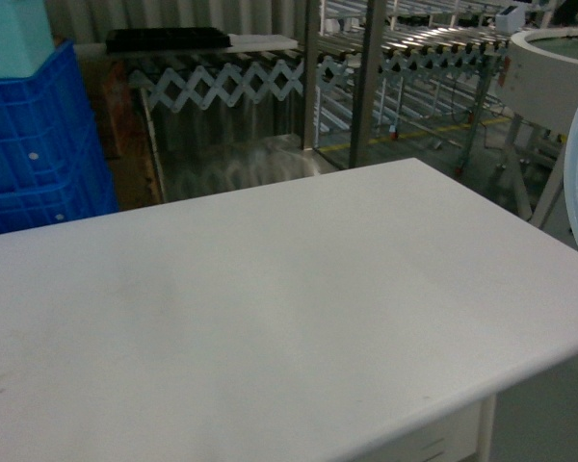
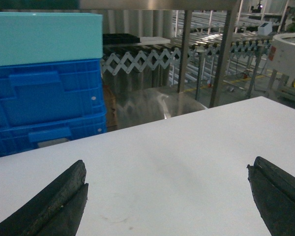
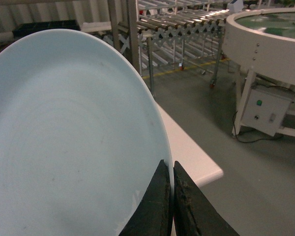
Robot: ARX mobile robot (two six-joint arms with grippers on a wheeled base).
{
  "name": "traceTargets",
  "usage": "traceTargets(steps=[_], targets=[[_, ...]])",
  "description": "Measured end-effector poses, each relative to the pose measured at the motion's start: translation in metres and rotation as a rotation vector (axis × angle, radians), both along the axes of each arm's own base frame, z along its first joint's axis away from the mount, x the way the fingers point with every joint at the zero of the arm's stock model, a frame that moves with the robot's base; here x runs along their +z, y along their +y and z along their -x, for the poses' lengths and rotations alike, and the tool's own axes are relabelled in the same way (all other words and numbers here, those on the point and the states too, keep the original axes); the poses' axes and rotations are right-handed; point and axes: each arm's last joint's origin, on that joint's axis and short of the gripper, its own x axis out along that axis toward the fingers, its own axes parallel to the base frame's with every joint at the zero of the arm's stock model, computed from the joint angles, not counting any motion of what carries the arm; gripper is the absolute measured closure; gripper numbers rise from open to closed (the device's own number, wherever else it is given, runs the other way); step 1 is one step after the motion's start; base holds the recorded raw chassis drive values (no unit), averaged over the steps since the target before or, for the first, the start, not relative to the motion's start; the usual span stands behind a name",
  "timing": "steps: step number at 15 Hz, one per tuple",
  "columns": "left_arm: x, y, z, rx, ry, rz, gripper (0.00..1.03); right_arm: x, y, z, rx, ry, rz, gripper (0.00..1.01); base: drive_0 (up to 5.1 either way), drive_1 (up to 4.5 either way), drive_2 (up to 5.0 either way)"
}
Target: Place blue tray on left shelf second layer neatly
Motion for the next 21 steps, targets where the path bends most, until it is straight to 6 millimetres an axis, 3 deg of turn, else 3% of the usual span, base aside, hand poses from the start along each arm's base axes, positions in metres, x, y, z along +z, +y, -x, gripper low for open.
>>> traceTargets(steps=[14,21], targets=[[0.0,0.0,0.0,0.0,0.0,0.0,0.05,-0.0001,0.0,0.0,-0.001,-0.001,0.0,0.99,3.5,-3.96,-3.8],[-0.0001,0.0,0.0,0.0,0.002,0.0,0.05,-0.0007,-0.0007,0.0001,-0.008,0.002,0.0,0.99,-0.9,-1.44,-2.1]])
